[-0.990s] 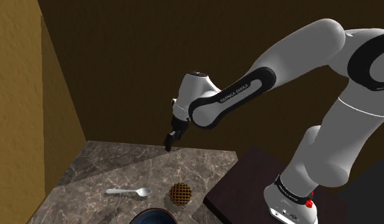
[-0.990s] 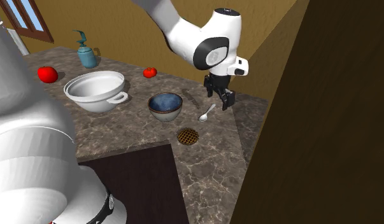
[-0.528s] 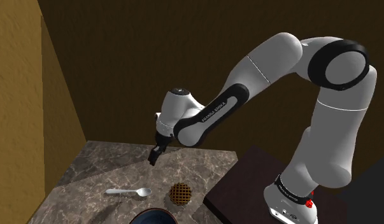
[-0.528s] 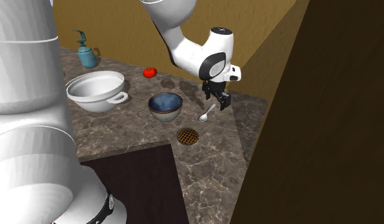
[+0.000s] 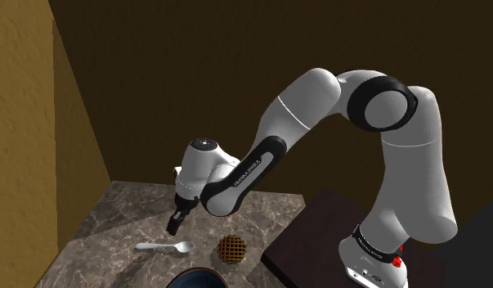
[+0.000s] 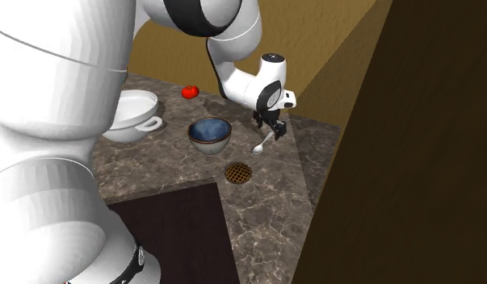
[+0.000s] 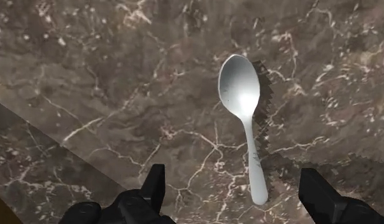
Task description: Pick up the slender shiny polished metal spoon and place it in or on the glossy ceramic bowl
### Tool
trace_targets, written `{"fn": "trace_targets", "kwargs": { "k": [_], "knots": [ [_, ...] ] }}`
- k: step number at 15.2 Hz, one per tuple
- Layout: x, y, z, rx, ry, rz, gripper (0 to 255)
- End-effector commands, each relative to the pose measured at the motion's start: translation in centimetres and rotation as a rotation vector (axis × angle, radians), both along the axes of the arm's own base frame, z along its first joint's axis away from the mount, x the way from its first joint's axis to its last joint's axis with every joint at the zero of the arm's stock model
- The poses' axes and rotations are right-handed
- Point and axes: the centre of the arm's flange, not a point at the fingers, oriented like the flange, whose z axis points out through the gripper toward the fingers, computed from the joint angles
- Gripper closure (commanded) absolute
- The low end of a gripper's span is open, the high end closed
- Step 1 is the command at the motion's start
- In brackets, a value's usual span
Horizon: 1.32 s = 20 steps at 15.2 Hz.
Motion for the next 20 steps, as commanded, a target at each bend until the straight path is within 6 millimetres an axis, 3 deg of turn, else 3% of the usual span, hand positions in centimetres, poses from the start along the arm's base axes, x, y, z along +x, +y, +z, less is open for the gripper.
{"fn": "trace_targets", "kwargs": {
  "k": [1,4,12,20],
  "knots": [
    [0.5,2.4,-1.7,0.003,-0.009,0.025,0],
    [1.0,5.4,-4.1,0.007,-0.021,0.062,0],
    [1.5,6.6,-8.2,0.007,-0.023,0.066,0],
    [1.5,6.6,-8.2,0.007,-0.022,0.066,0]
  ]
}}
